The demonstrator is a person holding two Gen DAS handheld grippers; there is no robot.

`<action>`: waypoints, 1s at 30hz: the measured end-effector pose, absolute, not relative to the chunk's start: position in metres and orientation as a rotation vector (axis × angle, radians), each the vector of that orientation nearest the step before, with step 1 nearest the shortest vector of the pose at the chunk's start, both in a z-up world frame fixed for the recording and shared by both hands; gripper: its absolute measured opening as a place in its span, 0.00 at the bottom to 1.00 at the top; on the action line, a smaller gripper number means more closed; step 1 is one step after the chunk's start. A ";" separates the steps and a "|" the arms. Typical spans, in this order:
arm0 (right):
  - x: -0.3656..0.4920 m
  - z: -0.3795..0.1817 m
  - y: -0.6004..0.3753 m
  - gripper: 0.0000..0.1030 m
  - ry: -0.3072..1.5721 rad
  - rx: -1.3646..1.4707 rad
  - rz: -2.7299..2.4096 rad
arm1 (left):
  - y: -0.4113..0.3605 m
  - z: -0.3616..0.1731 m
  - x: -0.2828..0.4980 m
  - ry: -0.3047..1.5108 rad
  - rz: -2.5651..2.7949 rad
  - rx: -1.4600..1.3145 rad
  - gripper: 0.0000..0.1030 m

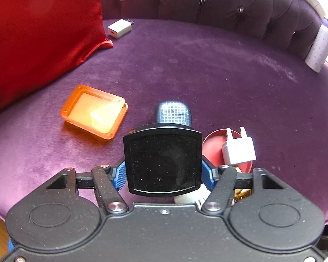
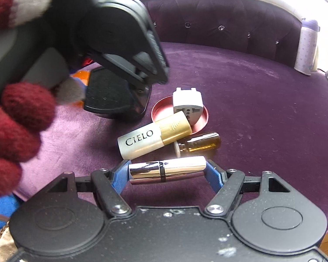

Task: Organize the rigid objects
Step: 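Close left tool on black compact while right tool grips rose-gold lipstick, then carry compact with left tool into basket while right tool releases lipstick there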

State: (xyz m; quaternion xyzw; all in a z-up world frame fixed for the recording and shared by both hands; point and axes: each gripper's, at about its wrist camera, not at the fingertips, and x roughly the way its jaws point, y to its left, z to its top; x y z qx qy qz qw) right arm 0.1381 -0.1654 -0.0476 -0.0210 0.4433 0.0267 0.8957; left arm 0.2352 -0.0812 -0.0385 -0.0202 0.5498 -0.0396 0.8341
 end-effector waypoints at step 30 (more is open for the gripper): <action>-0.036 0.040 -0.181 0.70 0.889 0.127 0.005 | -0.018 -0.009 0.025 1.079 -0.133 -0.025 0.59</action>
